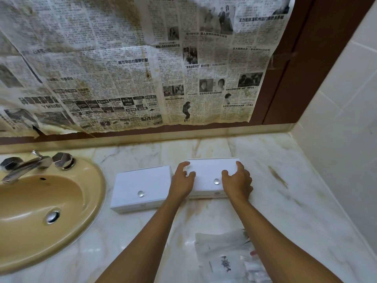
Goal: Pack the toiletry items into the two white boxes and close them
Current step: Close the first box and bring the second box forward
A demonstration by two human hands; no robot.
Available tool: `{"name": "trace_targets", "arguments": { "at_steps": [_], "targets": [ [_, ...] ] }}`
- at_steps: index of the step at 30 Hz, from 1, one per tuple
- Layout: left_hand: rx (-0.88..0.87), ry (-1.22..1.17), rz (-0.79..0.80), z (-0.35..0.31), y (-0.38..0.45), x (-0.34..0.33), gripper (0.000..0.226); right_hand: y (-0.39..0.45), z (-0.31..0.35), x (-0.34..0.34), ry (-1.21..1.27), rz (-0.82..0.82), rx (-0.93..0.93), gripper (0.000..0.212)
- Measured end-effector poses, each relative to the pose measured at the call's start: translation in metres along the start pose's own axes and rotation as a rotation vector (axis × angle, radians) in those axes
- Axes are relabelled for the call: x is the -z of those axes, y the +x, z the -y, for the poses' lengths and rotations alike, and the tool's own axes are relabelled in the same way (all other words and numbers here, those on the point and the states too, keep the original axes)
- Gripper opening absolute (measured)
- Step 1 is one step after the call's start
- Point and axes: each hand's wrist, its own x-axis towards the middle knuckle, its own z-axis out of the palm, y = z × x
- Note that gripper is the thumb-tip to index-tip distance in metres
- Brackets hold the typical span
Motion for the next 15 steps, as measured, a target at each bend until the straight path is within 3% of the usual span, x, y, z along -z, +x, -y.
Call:
{"name": "trace_targets", "arguments": {
  "at_steps": [7,15],
  "targets": [
    [-0.102,-0.016,-0.111,-0.021,-0.030,0.007,0.035,-0.022,0.001,0.026,0.113,-0.033,0.052,0.056],
    [-0.044,-0.033,-0.351,-0.016,-0.080,0.021,0.029,-0.073,0.001,0.051,0.136,0.100,0.186,0.054]
  ]
}}
